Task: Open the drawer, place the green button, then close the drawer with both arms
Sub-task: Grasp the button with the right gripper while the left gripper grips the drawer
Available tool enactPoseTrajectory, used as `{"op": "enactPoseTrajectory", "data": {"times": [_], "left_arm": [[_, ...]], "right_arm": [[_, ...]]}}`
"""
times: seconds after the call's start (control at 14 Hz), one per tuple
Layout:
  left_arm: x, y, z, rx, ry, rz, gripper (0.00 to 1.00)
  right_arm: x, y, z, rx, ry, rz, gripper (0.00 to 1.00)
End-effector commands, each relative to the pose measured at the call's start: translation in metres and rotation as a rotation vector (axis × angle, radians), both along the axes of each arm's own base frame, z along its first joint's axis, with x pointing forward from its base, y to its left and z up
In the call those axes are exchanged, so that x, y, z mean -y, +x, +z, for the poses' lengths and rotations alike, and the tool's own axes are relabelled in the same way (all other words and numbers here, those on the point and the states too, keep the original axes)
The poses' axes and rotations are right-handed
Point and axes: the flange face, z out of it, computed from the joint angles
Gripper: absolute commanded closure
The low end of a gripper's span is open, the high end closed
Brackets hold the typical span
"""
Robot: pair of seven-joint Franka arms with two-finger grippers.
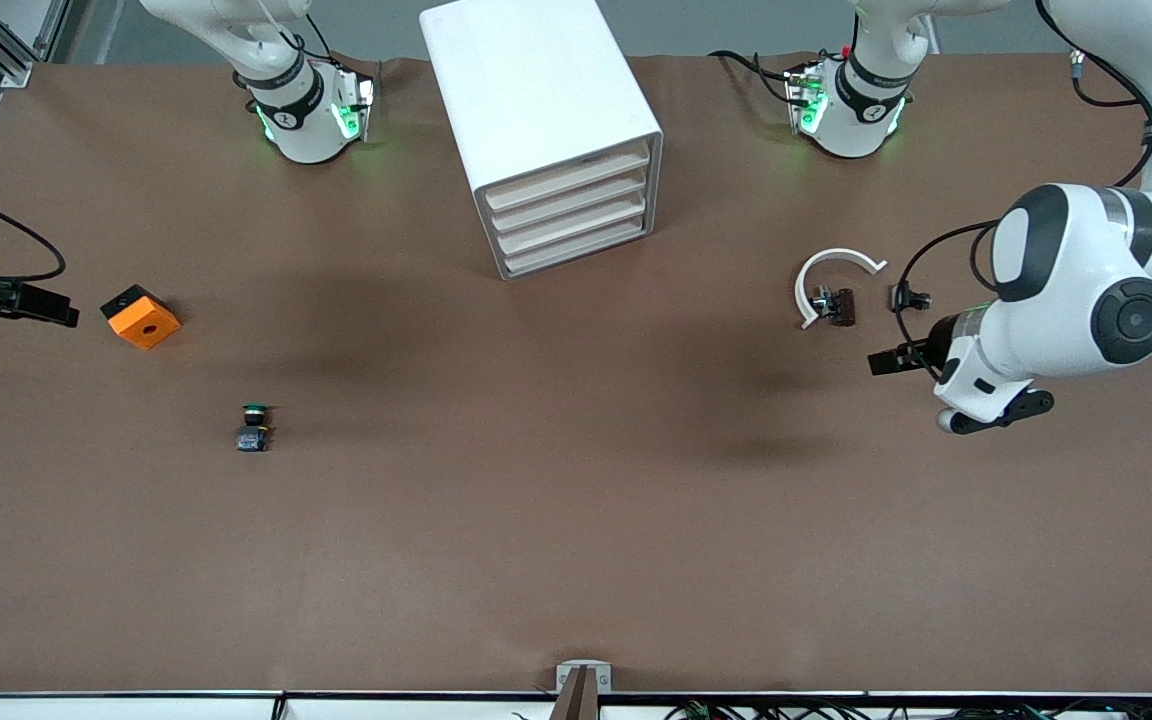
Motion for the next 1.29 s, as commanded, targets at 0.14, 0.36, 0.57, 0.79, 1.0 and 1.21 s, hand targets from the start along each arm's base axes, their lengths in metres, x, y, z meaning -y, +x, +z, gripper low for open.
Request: {"op": "enactPoseTrajectory", "data": {"times": [0.14,0.36,0.57,0.79,1.0,1.21], "left_arm": [[0.068,0.016,0.004,-0.061,0.039,0.359,0.00],[0.113,0.017,0.003,-0.122,0.124,0.538,0.00],[0.162,0.009,-0.015,-0.204,0.191,0.685,0.00],[0.210,-0.004,-0.039,-0.316,0.274,0.869,0.00],[0.239,-0.015,-0.073,-0.447,0.318,0.966,0.00],[0.249,-0.021,-0.101,-0.612,0.322,1.039,0.00]], "right_arm": [[-0.020,0.008,-0.058,0.050,0.072,-0.123,0.00],[-0.040,0.012,-0.111,0.127,0.063,-0.095,0.00],[-0.050,0.019,-0.174,0.176,0.046,-0.080,0.00],[-0.056,0.024,-0.221,0.211,0.032,-0.061,0.00],[-0.062,0.029,-0.258,0.225,0.019,-0.048,0.00],[-0.065,0.017,-0.299,0.279,0.006,-0.035,0.00]]}}
